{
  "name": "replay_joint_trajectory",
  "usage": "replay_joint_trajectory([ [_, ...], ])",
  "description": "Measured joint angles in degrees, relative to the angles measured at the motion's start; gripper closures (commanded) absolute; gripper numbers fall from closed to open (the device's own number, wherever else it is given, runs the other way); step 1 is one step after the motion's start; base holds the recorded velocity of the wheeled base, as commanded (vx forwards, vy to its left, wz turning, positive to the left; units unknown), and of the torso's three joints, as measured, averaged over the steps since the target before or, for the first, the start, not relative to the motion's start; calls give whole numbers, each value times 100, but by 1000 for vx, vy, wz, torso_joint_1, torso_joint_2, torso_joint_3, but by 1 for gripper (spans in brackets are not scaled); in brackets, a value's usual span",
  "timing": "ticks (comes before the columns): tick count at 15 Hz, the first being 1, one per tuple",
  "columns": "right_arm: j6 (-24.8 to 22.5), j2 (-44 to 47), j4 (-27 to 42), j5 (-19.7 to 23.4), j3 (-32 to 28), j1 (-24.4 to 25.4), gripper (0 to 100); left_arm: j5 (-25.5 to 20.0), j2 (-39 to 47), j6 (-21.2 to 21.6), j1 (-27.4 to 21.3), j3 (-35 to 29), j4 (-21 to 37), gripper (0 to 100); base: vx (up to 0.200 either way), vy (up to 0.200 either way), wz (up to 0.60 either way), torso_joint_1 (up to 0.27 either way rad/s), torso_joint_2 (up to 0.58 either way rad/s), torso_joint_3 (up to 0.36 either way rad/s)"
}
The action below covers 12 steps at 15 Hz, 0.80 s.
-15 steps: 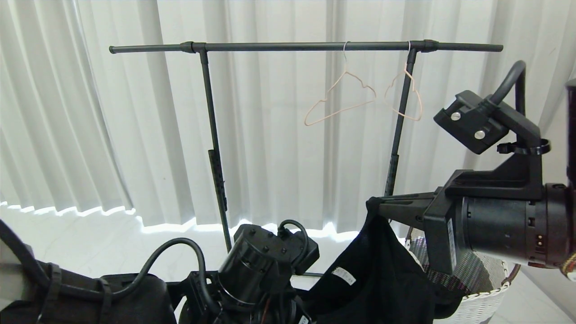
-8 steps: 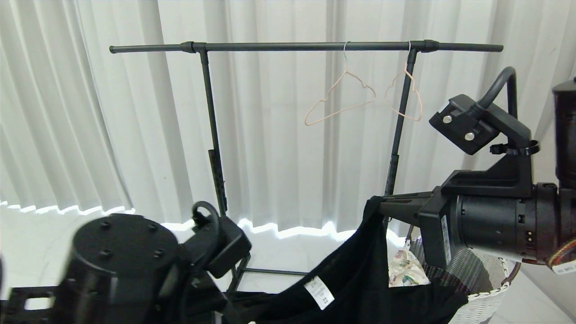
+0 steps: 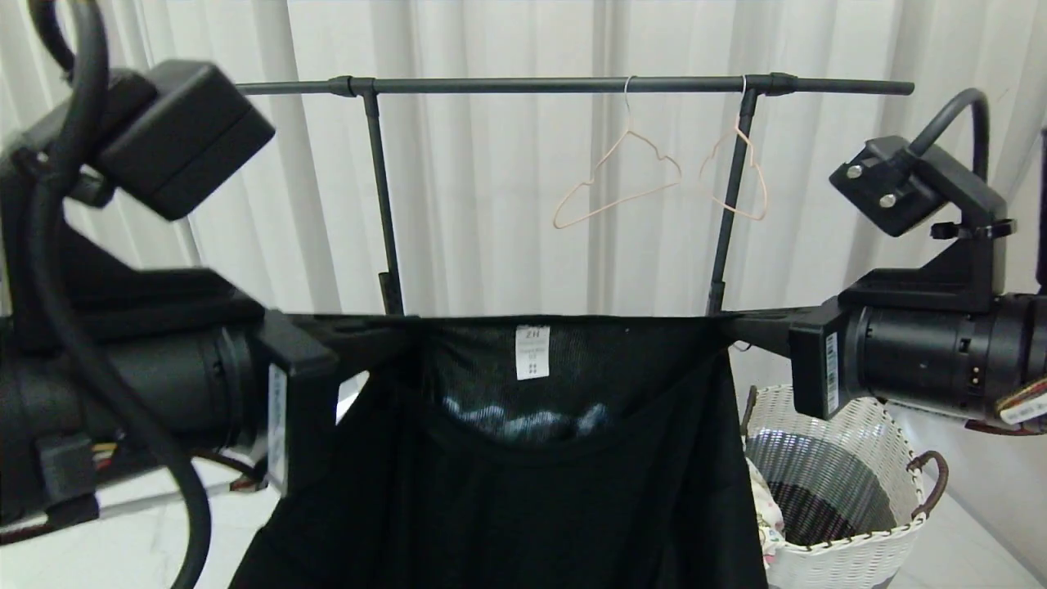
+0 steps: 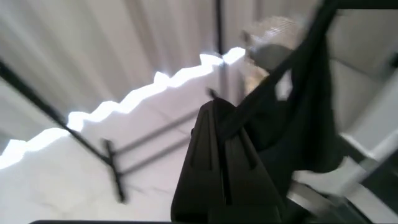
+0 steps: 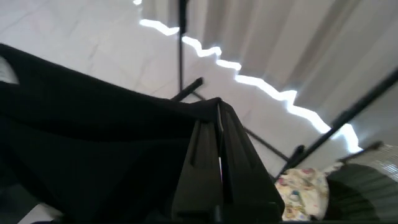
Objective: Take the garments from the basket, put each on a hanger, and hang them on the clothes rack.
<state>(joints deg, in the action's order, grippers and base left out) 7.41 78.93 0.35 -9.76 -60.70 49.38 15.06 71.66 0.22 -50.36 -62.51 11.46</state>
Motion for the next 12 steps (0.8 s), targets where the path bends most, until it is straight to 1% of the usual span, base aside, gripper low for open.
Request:
replay_joint_trajectory([
  [1,-96,-66,-17,-17,-13,-210,100,207,183,224,1,-278,-2,100,0,0,0,0,0,0],
  [2,-235,-118,-73,13,-27,-358,100,265,339,300,0,-485,-2,100,0,0,0,0,0,0],
  [4,-451,-221,-416,323,-79,-581,100,276,612,322,0,-841,-16,100,0,0,0,0,0,0],
  [6,-561,-265,-462,455,-208,-628,100,273,761,323,4,-1031,-20,100,0,0,0,0,0,0],
  [9,-596,-311,-429,475,-424,-650,100,271,850,325,15,-1143,-35,100,0,0,0,0,0,0],
  [10,-605,-339,-358,479,-512,-653,100,257,861,361,59,-1235,-55,100,0,0,0,0,0,0],
  [12,-608,-389,-295,484,-564,-653,100,191,883,588,229,-1358,-55,100,0,0,0,0,0,0],
])
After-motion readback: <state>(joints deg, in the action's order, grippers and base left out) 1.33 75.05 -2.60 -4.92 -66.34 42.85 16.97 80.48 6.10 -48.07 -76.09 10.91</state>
